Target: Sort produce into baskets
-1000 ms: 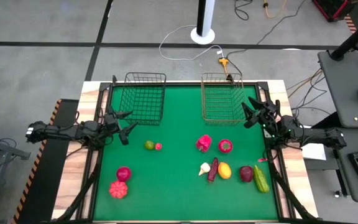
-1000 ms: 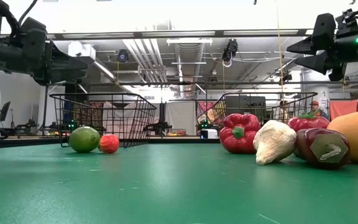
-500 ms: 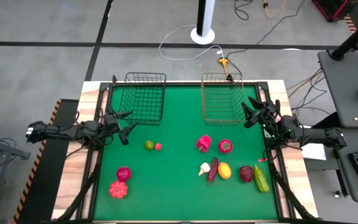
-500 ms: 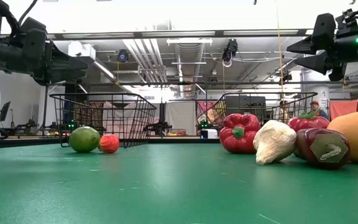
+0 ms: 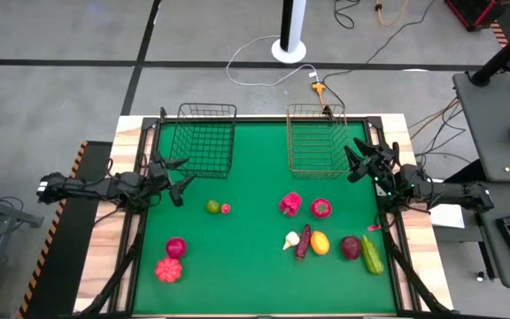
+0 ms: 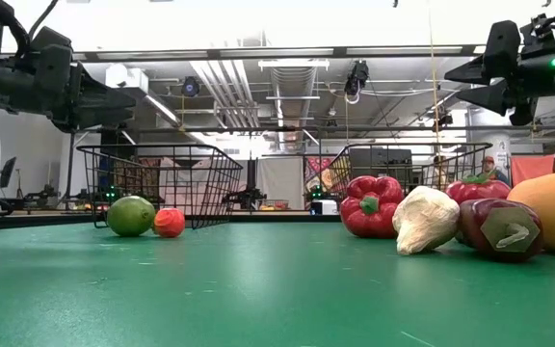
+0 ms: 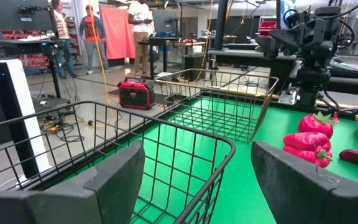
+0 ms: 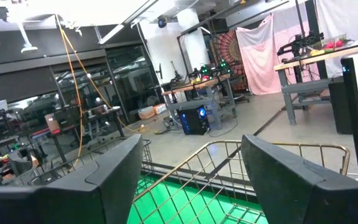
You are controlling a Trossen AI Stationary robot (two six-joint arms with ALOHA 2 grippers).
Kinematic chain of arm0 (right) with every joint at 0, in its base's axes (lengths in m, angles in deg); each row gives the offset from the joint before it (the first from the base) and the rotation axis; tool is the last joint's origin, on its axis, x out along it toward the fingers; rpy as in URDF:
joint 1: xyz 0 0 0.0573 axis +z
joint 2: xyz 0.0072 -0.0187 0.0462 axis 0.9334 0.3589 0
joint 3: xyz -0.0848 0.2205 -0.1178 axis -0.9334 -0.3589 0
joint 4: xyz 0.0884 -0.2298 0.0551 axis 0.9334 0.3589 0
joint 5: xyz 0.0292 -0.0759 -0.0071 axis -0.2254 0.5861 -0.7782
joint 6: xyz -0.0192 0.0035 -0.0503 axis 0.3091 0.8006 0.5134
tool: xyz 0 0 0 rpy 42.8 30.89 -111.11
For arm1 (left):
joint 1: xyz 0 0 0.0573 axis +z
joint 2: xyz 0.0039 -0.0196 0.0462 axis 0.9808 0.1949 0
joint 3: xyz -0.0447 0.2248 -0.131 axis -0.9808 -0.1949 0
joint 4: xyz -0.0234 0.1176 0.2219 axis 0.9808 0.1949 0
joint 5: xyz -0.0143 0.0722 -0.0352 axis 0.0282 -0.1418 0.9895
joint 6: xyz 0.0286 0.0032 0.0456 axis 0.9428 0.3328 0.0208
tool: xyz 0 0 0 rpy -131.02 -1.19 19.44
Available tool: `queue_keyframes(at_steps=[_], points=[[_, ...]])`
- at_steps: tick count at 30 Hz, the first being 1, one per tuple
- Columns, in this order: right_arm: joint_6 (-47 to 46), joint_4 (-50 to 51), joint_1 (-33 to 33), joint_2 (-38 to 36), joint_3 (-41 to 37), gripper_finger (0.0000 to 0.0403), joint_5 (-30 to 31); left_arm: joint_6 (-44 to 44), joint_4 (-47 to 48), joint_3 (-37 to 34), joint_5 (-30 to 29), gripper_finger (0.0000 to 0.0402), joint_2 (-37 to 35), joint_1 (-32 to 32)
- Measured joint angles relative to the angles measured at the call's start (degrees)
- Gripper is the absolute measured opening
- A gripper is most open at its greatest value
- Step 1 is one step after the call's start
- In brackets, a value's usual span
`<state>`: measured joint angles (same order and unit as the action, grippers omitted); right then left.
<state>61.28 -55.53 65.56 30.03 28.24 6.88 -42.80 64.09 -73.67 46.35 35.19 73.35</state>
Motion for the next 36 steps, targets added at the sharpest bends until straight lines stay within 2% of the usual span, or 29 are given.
queue_keyframes(at_steps=[7,20,22,26,28,36], points=[[0.0,0.0,0.0,0.0,0.0,0.0272,0.0,0.0,0.0,0.0,0.0,0.0277,0.0,0.0],[-0.6,0.0,0.0,0.0,0.0,0.0258,0.0,-0.3,-0.4,0.0,0.0,0.0277,0.0,0.0],[-4.6,0.0,0.0,0.0,0.0,0.0260,-2.1,-4.8,-2.3,0.0,0.1,0.0277,0.0,0.0],[-9.2,-1.6,0.0,0.7,1.1,0.0266,-18.1,-22.9,-5.7,0.0,0.3,0.0277,0.0,0.0],[-9.3,-3.5,0.1,1.5,2.0,0.0269,-22.7,-26.5,-7.3,0.0,0.0,0.0277,0.0,0.0],[-10.4,-3.8,0.0,9.2,8.9,0.0269,-21.9,-33.0,-8.6,0.0,0.6,0.0277,0.0,0.0]])
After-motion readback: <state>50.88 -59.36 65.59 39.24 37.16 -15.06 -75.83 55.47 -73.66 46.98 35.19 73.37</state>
